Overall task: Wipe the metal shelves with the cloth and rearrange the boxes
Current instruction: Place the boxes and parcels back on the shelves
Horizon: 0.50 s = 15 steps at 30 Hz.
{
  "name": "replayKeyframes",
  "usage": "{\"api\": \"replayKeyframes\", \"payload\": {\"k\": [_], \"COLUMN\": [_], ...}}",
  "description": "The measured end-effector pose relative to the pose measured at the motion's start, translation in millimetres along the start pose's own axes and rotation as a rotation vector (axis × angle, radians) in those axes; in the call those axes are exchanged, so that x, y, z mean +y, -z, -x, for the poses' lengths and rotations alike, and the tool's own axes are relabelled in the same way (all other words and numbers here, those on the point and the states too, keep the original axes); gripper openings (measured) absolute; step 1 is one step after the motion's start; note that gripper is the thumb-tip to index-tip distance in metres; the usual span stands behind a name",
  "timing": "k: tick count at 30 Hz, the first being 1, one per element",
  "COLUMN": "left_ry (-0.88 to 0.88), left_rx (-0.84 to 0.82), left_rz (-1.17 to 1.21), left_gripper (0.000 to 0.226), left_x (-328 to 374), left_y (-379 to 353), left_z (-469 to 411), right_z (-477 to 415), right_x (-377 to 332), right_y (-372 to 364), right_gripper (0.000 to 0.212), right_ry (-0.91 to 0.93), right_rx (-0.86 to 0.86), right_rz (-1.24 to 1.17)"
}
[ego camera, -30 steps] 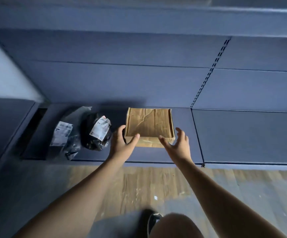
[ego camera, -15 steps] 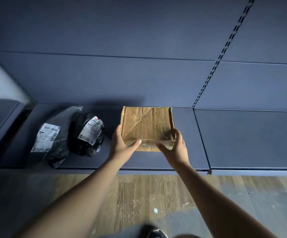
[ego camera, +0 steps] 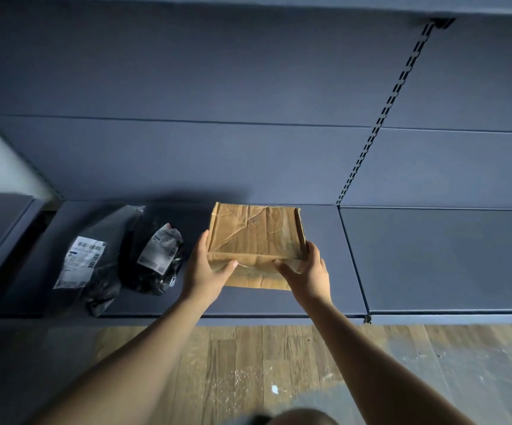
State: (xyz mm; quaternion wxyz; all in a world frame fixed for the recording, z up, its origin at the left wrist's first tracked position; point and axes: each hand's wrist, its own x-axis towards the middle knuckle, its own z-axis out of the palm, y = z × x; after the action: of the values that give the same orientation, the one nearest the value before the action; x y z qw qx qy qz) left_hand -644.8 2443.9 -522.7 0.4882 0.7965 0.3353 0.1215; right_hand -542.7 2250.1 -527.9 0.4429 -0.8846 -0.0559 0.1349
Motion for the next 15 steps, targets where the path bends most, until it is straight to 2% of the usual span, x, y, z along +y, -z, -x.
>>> {"api": "replayKeyframes", "payload": {"k": [7, 15], "left_ry": [0.009, 0.049], "left_rx": [0.048, -0.004], "left_rz": [0.035, 0.066], "left_gripper": [0.086, 0.085], "left_x": [58, 174], "left_y": [45, 135], "left_z": [42, 151], "right_z": [50, 180], "right_x": [-53, -156], "right_y": [50, 153], "right_gripper": [0.078, 0.078], "right_ry": [0.005, -0.074], "right_rx": [0.033, 0.083], "right_rz": [-0.045, -0.097]}}
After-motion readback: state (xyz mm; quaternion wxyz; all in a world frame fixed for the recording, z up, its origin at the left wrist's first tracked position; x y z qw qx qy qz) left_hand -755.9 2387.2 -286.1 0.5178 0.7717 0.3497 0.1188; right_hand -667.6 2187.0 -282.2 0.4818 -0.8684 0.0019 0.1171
